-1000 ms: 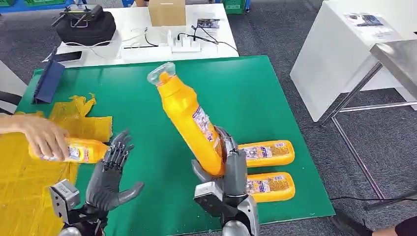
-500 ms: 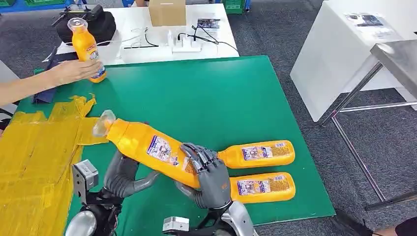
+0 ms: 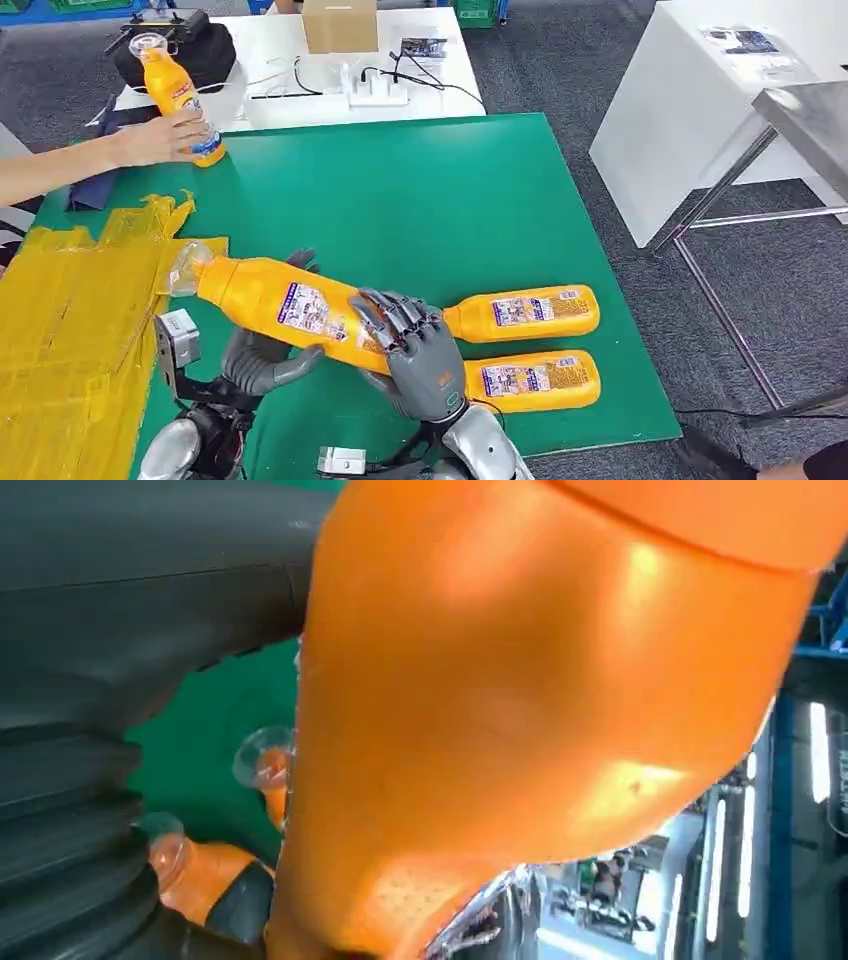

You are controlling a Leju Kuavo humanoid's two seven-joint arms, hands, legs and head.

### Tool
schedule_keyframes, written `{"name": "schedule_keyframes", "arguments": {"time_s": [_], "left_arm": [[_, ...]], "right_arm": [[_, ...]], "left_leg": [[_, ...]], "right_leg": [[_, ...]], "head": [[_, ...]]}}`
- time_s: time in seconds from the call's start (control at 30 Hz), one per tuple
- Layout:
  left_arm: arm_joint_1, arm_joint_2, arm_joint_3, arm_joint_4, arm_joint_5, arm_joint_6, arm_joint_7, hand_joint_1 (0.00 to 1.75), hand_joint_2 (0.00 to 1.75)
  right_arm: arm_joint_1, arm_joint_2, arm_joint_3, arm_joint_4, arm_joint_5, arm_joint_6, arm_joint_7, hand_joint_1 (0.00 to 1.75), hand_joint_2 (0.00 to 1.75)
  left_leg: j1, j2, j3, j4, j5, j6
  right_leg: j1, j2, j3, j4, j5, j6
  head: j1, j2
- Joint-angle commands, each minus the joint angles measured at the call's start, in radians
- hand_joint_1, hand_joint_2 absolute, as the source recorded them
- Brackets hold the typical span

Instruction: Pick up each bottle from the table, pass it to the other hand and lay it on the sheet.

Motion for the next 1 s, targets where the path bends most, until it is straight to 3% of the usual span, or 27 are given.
{"name": "schedule_keyframes", "arguments": {"time_s": [0.03, 0.07, 0.47, 0.77, 0.97, 1.0], "left_arm": [[-0.029, -0.002, -0.02, 0.046, 0.052, -0.01, -0.005, 1.55, 1.75], [-0.029, -0.005, -0.021, 0.04, 0.063, -0.014, -0.003, 1.75, 1.75], [-0.019, -0.013, -0.029, 0.007, 0.106, -0.027, -0.01, 1.75, 1.75], [-0.015, -0.016, -0.046, -0.008, 0.126, -0.038, -0.013, 1.75, 1.75], [0.053, -0.022, -0.068, -0.065, 0.107, -0.021, -0.023, 1.75, 1.75], [0.049, -0.023, -0.071, -0.061, 0.103, -0.012, -0.024, 1.75, 1.75]], "right_arm": [[0.005, -0.015, 0.02, 0.023, -0.004, -0.019, 0.017, 1.75, 1.75], [0.002, -0.02, 0.022, 0.029, -0.015, -0.019, 0.013, 1.75, 1.75], [-0.008, -0.016, 0.016, 0.07, -0.035, -0.019, 0.008, 1.75, 1.75], [-0.014, -0.017, 0.018, 0.097, -0.039, -0.019, 0.014, 1.75, 1.75], [0.037, -0.029, 0.026, 0.052, -0.046, -0.019, 0.021, 1.75, 1.75], [0.043, -0.022, 0.011, 0.046, -0.067, -0.019, 0.008, 1.66, 1.75]], "left_leg": [[0.0, 0.0, 0.004, 0.0, -0.001, 0.0], [0.0, 0.0, 0.006, 0.0, -0.003, 0.001], [0.0, 0.001, 0.01, 0.002, -0.005, 0.001], [0.0, 0.0, 0.003, 0.0, -0.001, 0.001], [0.0, 0.0, 0.005, 0.0, -0.003, 0.001], [0.0, 0.0, 0.008, 0.001, -0.004, 0.001]], "right_leg": [[0.001, -0.001, 0.005, -0.001, -0.001, -0.001], [0.001, -0.002, 0.009, -0.001, -0.003, -0.002], [0.002, -0.002, 0.017, 0.0, -0.004, -0.002], [0.001, -0.001, 0.009, -0.001, -0.001, -0.001], [0.001, -0.002, 0.013, -0.001, -0.002, -0.001], [0.001, -0.003, 0.016, -0.001, -0.004, -0.002]], "head": [[0.0, 0.0], [0.0, 0.0], [0.0, 0.0], [0.0, 0.0], [0.0, 0.0], [0.0, 0.0]]}}
